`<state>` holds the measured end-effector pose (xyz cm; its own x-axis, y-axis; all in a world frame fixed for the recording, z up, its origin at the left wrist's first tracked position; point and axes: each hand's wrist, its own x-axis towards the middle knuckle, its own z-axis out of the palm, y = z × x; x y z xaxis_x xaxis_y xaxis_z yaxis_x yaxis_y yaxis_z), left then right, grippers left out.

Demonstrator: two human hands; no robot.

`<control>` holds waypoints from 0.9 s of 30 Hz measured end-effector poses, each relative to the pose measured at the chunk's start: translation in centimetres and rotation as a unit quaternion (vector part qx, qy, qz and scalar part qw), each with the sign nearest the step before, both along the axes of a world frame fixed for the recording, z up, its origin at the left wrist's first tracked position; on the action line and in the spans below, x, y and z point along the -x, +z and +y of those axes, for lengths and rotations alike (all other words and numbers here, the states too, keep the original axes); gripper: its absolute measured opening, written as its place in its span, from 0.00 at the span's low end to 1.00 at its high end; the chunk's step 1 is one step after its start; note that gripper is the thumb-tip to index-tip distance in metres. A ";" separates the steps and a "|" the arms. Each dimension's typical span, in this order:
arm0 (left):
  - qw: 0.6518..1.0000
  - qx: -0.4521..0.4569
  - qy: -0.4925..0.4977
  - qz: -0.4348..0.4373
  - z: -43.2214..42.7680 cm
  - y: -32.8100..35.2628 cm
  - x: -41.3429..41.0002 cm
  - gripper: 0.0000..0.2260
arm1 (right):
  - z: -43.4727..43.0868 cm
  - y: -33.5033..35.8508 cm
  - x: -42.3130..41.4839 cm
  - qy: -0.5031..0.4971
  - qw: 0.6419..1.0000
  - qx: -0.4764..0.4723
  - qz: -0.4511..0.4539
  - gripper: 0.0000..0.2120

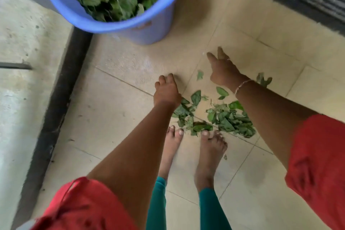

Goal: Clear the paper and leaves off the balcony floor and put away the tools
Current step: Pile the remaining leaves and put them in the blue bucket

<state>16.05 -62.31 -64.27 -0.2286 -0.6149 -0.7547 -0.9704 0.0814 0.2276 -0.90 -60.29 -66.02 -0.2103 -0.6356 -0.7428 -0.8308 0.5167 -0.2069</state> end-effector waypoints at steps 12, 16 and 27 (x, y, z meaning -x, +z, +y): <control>0.953 -0.071 0.284 -0.078 7.6 -2.2 -1.2 0.27 | 11.1 -1.3 6.3 -0.188 0.970 0.121 0.094 0.35; 0.960 -0.066 0.272 -0.011 7.9 -2.3 0.9 0.28 | 10.6 -2.9 8.7 -0.235 0.968 0.010 0.091 0.39; 0.923 -0.166 0.339 -0.071 9.8 -2.7 0.5 0.35 | 21.1 -1.3 -0.5 -0.461 0.880 -0.028 0.114 0.37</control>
